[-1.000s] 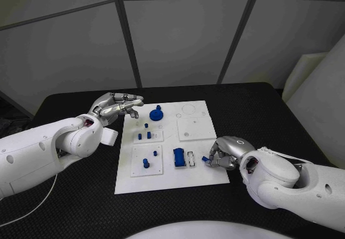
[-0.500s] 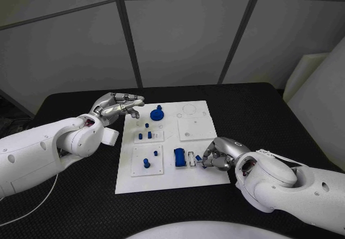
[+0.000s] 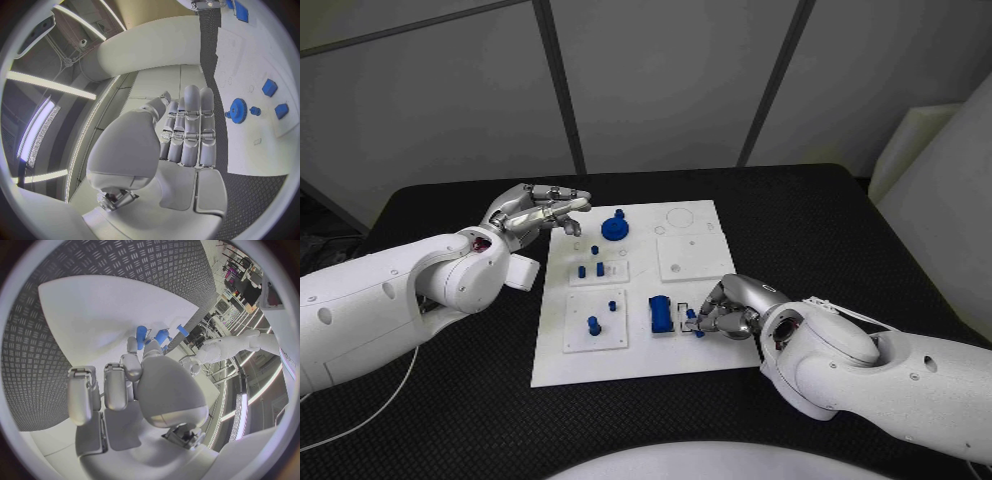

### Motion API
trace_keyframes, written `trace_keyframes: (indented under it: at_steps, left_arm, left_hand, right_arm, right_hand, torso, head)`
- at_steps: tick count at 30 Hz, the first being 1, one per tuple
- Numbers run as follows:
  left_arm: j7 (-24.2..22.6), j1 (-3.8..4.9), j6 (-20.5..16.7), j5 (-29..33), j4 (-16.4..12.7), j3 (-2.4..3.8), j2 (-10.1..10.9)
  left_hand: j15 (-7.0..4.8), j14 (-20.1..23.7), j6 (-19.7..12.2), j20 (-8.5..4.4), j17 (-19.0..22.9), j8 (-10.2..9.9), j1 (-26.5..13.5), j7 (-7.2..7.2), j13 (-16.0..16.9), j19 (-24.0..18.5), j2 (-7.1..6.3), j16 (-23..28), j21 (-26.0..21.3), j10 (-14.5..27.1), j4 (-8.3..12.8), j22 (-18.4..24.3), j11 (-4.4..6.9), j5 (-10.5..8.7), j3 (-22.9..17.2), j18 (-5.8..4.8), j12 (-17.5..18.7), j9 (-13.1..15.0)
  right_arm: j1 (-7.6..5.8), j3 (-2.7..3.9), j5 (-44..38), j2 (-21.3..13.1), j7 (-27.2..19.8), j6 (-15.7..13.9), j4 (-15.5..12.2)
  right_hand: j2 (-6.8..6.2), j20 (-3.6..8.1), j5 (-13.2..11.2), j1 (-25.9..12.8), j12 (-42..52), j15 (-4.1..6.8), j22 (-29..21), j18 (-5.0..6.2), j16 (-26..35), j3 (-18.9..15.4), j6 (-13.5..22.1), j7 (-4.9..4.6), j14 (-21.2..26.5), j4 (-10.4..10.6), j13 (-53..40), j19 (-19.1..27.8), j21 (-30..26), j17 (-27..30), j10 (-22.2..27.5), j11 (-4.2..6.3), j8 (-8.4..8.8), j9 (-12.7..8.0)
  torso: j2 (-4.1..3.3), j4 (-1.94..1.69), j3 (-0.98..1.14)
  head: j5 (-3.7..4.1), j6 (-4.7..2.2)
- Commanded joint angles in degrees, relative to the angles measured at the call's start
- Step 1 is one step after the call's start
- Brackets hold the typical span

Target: Assemble the parts on the task board

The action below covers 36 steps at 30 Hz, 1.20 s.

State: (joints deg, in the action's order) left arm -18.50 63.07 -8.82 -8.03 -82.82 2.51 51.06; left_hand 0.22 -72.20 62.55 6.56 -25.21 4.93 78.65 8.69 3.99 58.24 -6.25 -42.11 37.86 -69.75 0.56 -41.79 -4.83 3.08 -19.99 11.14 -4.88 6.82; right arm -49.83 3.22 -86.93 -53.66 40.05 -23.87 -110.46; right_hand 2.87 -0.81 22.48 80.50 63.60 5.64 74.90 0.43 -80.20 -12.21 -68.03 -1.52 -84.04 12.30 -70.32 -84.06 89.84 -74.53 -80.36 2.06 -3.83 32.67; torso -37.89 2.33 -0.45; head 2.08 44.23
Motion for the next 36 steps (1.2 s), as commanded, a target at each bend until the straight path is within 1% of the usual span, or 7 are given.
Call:
trace_keyframes:
  at_steps: [1, 12, 17, 19, 24, 29, 36]
  left_arm:
    - [-0.1, 0.07, 0.2, 0.2, 0.0, 0.05, -0.1]
    - [0.2, 0.07, 0.4, 0.2, 0.2, 0.05, -0.4]
    - [0.3, 0.07, 0.4, 0.2, 0.2, 0.05, -0.4]
    - [0.4, 0.07, 0.4, 0.2, 0.2, 0.05, -0.4]
    - [0.4, 0.07, 0.4, 0.2, 0.3, 0.05, -0.4]
    - [0.5, 0.07, 0.4, 0.2, 0.3, 0.05, -0.4]
    - [0.5, 0.07, 0.4, 0.2, 0.4, 0.05, -0.4]
  left_hand:
    - [0.25, -0.3, 0.1, 0.13, 0.1, -0.3, 0.2, -0.11, 0.1, 0.4, 0.22, 0.4, -0.3, 0.2, 0.3, 0.1, -0.11, -0.17, 0.1, -0.69, 0.2, 0.1]
    - [0.25, -0.3, 0.1, 0.13, 0.1, -0.3, 0.2, -0.11, 0.1, 0.4, 0.22, 0.4, -0.3, 0.2, 0.3, 0.1, -0.11, -0.17, 0.1, -0.69, 0.2, 0.1]
    - [0.25, -0.3, 0.1, 0.13, 0.1, -0.3, 0.2, -0.11, 0.1, 0.4, 0.22, 0.4, -0.3, 0.2, 0.3, 0.1, -0.11, -0.17, 0.1, -0.69, 0.2, 0.1]
    - [0.25, -0.3, 0.1, 0.13, 0.1, -0.3, 0.2, -0.09, 0.1, 0.5, 0.29, 0.4, -0.4, 0.3, 0.3, 0.1, -0.13, -0.18, 0.1, -0.70, 0.2, 0.1]
    - [0.25, -0.3, 0.1, 0.13, 0.1, -0.3, 0.2, -0.08, 0.1, 0.5, 0.31, 0.4, -0.4, 0.3, 0.3, 0.1, -0.13, -0.18, 0.1, -0.70, 0.2, 0.1]
    - [0.25, -0.3, 0.0, 0.12, 0.1, -0.3, 0.2, -0.08, 0.1, 0.5, 0.31, 0.4, -0.4, 0.3, 0.3, 0.1, -0.14, -0.18, 0.1, -0.70, 0.2, 0.1]
    - [0.26, -0.3, 0.0, 0.12, 0.1, -0.3, 0.2, -0.08, 0.1, 0.5, 0.31, 0.4, -0.4, 0.3, 0.3, 0.1, -0.14, -0.18, 0.1, -0.70, 0.2, 0.1]
  right_arm:
    - [-0.10, 0.03, 1.3, 0.5, 0.6, -1.1, 0.4]
    - [-0.11, 0.05, 1.4, 1.8, 0.5, -1.3, 1.2]
    - [-0.11, 0.05, 1.4, 2.0, 0.5, -2.4, 1.3]
    - [-0.11, 0.05, 1.4, 2.1, 0.4, -2.8, 1.3]
    - [-0.11, 0.05, 1.4, 2.2, 0.2, -3.4, 1.2]
    - [-0.11, 0.05, 1.2, 2.0, 0.3, -3.6, 1.1]
    - [-0.11, 0.05, 1.0, 2.1, 0.1, -4.4, 1.2]
  right_hand:
    - [-0.06, 0.44, 0.2, -0.7, 0.3, 0.45, 15.1, -0.43, -0.2, -0.1, -0.3, -0.05, -2.9, 0.5, -0.1, -5.9, 0.2, -0.1, -0.8, 0.46, -0.06, -0.1]
    - [-0.35, 0.45, 0.0, -1.6, 0.3, 0.44, 15.1, -0.43, -0.1, -0.8, -0.5, -0.08, -2.9, 1.4, -0.1, -5.9, 0.2, 0.0, -0.8, 0.43, -0.03, -0.1]
    - [-0.24, 0.43, -0.2, -2.5, 0.2, 0.41, 15.1, -0.43, 0.0, -1.3, -0.7, -0.09, -2.9, 2.6, -0.1, -5.9, 0.2, 0.2, -0.8, 0.41, -0.04, -0.1]
    - [-0.23, 0.43, -0.2, -2.5, 0.3, 0.42, 15.1, -0.43, 0.0, -1.3, -0.7, -0.07, -2.9, 2.6, -0.1, -5.9, 0.2, 0.2, -0.8, 0.41, -0.06, -0.1]
    - [-0.26, 0.50, 0.1, -1.2, 0.3, 0.55, 15.1, -0.43, 0.0, -1.1, -1.1, 0.24, -2.9, 2.2, -0.2, -5.9, 0.2, 0.1, -0.8, 0.65, -0.18, 0.1]
    - [-0.28, 0.67, 1.5, 1.0, 0.2, 0.74, 15.1, -0.43, 0.0, -0.4, -1.2, 0.44, -2.9, 1.2, -0.1, -5.9, 0.2, 0.0, -0.7, 0.85, -0.14, 0.2]
    - [-0.32, 0.70, 1.8, 1.4, 0.2, 0.76, 15.1, -0.43, 0.0, -0.4, -1.2, 0.46, -2.9, 1.1, -0.1, -5.9, 0.2, 0.0, -0.7, 0.87, -0.14, 0.3]
  torso:
    - [0.04, 0.00, 0.04]
    - [0.02, 0.02, 0.03]
    - [-0.02, 0.06, 0.06]
    - [-0.02, 0.07, 0.05]
    - [0.05, 0.06, 0.05]
    - [0.10, 0.07, 0.06]
    - [0.12, 0.14, 0.09]
  head:
    - [-0.14, 0.06]
    - [-0.28, 0.26]
    - [-0.44, 0.33]
    - [-0.44, 0.35]
    - [-0.56, 0.45]
    - [-0.62, 0.49]
    - [-0.54, 0.27]
